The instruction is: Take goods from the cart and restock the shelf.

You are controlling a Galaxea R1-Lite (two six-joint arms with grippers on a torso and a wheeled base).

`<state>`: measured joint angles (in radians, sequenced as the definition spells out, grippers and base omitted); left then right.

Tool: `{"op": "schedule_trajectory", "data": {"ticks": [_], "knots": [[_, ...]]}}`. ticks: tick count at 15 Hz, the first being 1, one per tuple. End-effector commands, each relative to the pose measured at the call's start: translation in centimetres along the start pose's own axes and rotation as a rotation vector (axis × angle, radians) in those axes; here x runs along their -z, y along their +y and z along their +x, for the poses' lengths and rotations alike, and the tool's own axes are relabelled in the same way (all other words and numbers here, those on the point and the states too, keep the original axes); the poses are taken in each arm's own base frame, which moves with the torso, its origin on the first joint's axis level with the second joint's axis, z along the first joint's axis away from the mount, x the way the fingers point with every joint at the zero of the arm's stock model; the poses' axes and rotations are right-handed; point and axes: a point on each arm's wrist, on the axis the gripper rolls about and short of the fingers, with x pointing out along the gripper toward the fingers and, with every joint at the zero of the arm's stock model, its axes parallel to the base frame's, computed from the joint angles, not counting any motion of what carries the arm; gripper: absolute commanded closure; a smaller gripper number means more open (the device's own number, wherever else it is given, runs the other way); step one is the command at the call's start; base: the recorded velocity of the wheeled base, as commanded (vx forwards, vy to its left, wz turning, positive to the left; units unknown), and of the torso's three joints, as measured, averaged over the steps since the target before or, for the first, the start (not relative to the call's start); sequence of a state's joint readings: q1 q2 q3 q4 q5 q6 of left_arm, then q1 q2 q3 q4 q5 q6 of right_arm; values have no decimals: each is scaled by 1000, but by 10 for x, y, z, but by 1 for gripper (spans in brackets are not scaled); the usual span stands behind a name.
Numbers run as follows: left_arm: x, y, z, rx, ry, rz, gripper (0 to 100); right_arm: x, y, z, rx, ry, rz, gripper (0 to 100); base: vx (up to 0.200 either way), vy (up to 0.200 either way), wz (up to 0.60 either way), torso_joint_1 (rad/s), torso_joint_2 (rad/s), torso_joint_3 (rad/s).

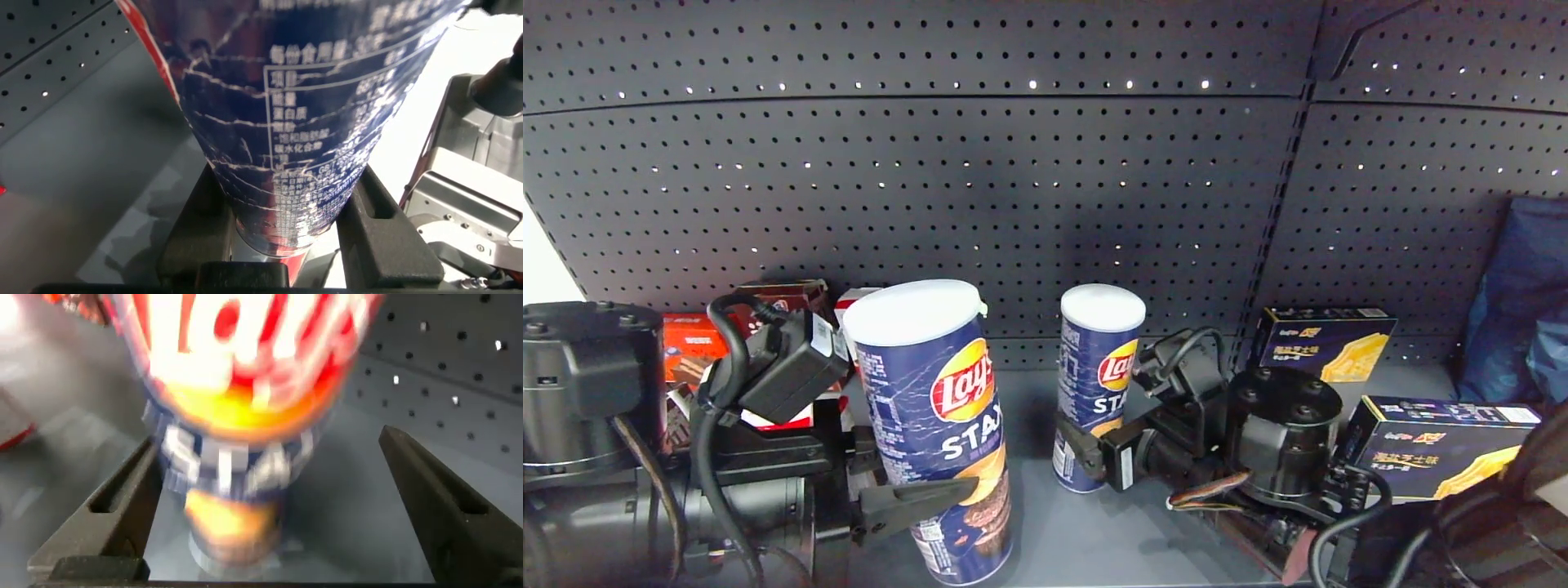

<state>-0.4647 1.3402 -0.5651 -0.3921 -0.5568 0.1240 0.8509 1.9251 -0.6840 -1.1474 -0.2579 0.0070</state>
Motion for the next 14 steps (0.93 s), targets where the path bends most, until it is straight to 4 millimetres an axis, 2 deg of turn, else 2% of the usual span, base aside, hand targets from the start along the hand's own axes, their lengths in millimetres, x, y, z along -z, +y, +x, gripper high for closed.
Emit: {"op": "schedule_trajectory", "data": {"ticks": [1, 3, 4, 8, 10, 14], "knots": [[2, 0, 0, 1, 7, -4, 100, 12, 3, 19, 7, 9, 8, 0, 0, 0, 0, 0, 0, 0], [2, -1, -1, 0, 2, -1, 100, 15, 5, 26, -7, -3, 39, 0, 0, 0, 0, 0, 0, 0], [1, -2, -2, 0, -1, 1, 100, 14, 6, 26, -34, -29, 45, 100, 0, 0, 0, 0, 0, 0], [1, -2, -3, 0, -2, 2, 100, 8, 6, 14, -41, -35, 35, 100, 0, 0, 0, 0, 0, 0], [1, -2, -3, 0, -2, 2, 100, 1, 5, -7, -27, -38, -6, 100, 0, 0, 0, 0, 0, 0], [1, -2, -3, 1, -2, 2, 100, -20, 3, -32, -27, -59, -44, 100, 0, 0, 0, 0, 0, 0]]}}
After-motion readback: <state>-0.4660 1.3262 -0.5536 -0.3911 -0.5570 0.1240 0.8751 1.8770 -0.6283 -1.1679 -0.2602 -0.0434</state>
